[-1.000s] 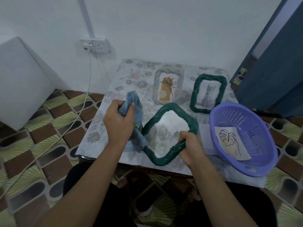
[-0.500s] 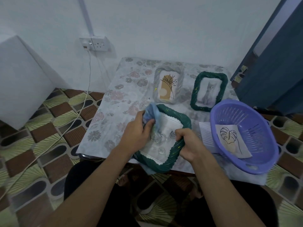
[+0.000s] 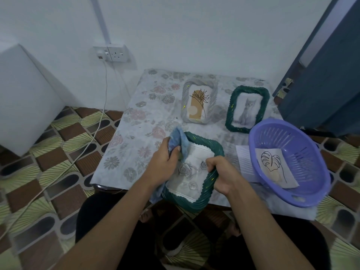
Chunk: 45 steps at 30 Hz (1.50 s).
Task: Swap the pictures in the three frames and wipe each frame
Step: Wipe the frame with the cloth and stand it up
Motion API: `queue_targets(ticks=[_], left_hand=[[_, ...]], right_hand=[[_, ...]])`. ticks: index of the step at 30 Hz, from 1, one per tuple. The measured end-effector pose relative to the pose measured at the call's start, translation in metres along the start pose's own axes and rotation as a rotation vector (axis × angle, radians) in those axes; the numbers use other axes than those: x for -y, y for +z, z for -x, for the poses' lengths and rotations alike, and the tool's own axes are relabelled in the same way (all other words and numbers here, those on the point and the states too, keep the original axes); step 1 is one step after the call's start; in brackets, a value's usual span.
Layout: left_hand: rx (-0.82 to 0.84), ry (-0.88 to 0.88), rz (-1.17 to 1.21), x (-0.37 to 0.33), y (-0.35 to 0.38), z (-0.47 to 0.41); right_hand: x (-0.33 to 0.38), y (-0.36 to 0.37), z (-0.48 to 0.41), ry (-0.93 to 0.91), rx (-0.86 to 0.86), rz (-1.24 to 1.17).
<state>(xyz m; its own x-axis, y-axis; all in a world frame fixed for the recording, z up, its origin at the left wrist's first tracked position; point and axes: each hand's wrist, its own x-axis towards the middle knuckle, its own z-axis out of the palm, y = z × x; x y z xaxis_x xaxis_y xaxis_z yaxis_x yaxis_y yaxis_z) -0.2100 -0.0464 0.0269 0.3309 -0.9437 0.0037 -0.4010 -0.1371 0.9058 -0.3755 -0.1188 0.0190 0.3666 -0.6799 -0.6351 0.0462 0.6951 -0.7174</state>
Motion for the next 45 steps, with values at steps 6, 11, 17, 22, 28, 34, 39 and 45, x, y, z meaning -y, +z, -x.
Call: queue_targets(ticks=[6,11,17,22,28,34,39,45], left_hand=[[-0.088,-0.020,-0.150,-0.010,0.003,-0.002],[-0.082,-0.103,-0.106,-0.019,0.001,-0.009],[0.068,-0.241,0.278,-0.017,-0.004,-0.015],[0.058,-0.200,0.375,-0.014,-0.004,-0.013],[-0.235,-0.273,0.533,-0.008,0.004,-0.010],[-0.491,-0.440,0.972,-0.013,0.015,-0.012],[-0.365,-0.412,0.990,-0.013,0.023,0.000],[-0.142,-0.515,1.037,0.000,-0.003,0.001]], right_hand=[[-0.009,-0.011,-0.010,0.064,0.091,-0.044],[-0.006,-0.015,-0.003,0.089,0.185,-0.097],[-0.001,-0.016,-0.002,0.129,0.234,-0.069],[0.006,-0.014,0.009,0.111,0.325,-0.042],[0.012,-0.020,0.019,-0.047,0.426,-0.261],[-0.013,-0.021,0.020,-0.175,0.442,-0.672],[-0.019,-0.002,0.023,-0.235,0.209,-0.590],[-0.010,-0.015,0.016,-0.228,0.068,-0.482]])
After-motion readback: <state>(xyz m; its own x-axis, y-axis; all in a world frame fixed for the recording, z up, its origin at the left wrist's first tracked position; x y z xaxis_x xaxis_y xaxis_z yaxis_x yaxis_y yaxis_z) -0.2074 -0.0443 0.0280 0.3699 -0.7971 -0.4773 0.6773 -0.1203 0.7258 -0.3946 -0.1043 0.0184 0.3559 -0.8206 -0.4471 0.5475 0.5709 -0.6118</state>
